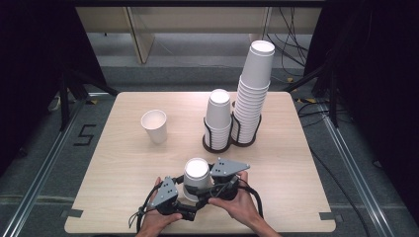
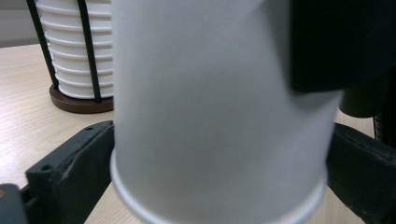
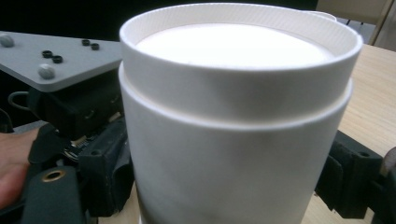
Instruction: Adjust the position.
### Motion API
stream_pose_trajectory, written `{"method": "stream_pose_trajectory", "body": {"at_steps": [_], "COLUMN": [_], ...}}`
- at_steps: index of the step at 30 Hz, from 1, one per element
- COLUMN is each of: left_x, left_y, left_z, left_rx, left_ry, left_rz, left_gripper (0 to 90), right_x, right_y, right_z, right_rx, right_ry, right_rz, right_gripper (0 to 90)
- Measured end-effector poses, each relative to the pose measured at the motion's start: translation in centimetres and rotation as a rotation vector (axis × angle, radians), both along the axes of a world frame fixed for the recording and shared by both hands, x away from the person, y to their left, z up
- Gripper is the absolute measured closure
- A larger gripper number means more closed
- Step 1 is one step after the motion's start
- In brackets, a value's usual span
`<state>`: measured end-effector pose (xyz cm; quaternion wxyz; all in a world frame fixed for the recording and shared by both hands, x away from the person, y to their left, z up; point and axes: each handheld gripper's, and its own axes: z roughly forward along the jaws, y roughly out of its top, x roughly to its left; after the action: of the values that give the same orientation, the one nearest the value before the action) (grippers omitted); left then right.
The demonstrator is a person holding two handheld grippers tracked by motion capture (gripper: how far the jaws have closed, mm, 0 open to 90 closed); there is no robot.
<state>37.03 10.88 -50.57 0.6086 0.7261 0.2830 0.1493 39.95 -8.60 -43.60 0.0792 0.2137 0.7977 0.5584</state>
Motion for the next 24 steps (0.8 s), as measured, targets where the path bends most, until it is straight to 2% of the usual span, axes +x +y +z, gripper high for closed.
{"method": "stream_pose_trajectory", "body": {"at_steps": [1, 3, 5, 6, 8, 9, 10, 12, 17, 18, 20, 21, 23, 24], "left_x": [0.00, 0.01, 0.07, -0.07, -0.01, -0.12, -0.14, -0.14, -0.12, -0.09, -0.09, -0.11, -0.13, -0.11], "left_y": [-0.06, -0.13, -0.26, -0.15, -0.19, -0.08, -0.11, -0.08, -0.02, -0.06, -0.03, -0.07, -0.02, 0.00], "left_z": [-0.03, -0.06, -0.17, -0.04, -0.11, 0.00, -0.02, -0.03, -0.05, -0.08, -0.05, -0.07, -0.01, 0.02], "left_rx": [0.001, 0.003, -0.015, 0.002, -0.015, 0.006, 0.003, 0.006, 0.025, 0.021, 0.035, 0.037, 0.048, 0.049], "left_ry": [-0.003, -0.005, -0.012, -0.006, -0.014, -0.012, -0.017, -0.019, -0.021, -0.024, -0.020, -0.021, -0.023, -0.023], "left_rz": [0.000, 0.003, -0.003, 0.001, -0.002, 0.007, 0.005, 0.004, 0.000, 0.001, 0.001, 0.003, 0.004, 0.005], "left_gripper": [0.5, 1.1, 1.0, 1.4, 1.5, 1.7, 1.8, 2.2, 3.0, 3.1, 3.6, 3.9, 4.7, 5.1], "right_x": [-0.16, -0.32, -0.34, -0.43, -0.41, -0.44, -0.38, -0.31, -0.35, -0.40, -0.38, -0.34, -0.34, -0.23], "right_y": [0.02, 0.13, 0.25, 0.32, 0.28, 0.23, 0.27, 0.09, 0.22, 0.28, 0.23, 0.27, 0.32, 0.26], "right_z": [0.07, 0.10, 0.11, 0.13, 0.17, 0.19, 0.11, 0.17, 0.06, 0.02, 0.08, 0.04, -0.02, -0.01], "right_rx": [-0.008, 0.007, 0.008, 0.004, -0.001, -0.006, 0.011, -0.005, 0.000, 0.000, -0.021, -0.019, -0.013, -0.016], "right_ry": [0.009, 0.035, 0.009, 0.017, 0.005, 0.022, 0.029, 0.008, 0.013, 0.035, 0.008, 0.009, 0.042, 0.025], "right_rz": [-0.009, -0.002, 0.006, 0.007, -0.001, -0.002, 0.006, -0.006, -0.005, 0.006, -0.010, -0.006, 0.001, -0.002], "right_gripper": [18.9, 18.9, 18.9, 18.9, 18.9, 18.9, 18.9, 18.7, 18.4, 18.3, 18.0, 17.7, 16.9, 16.5]}}
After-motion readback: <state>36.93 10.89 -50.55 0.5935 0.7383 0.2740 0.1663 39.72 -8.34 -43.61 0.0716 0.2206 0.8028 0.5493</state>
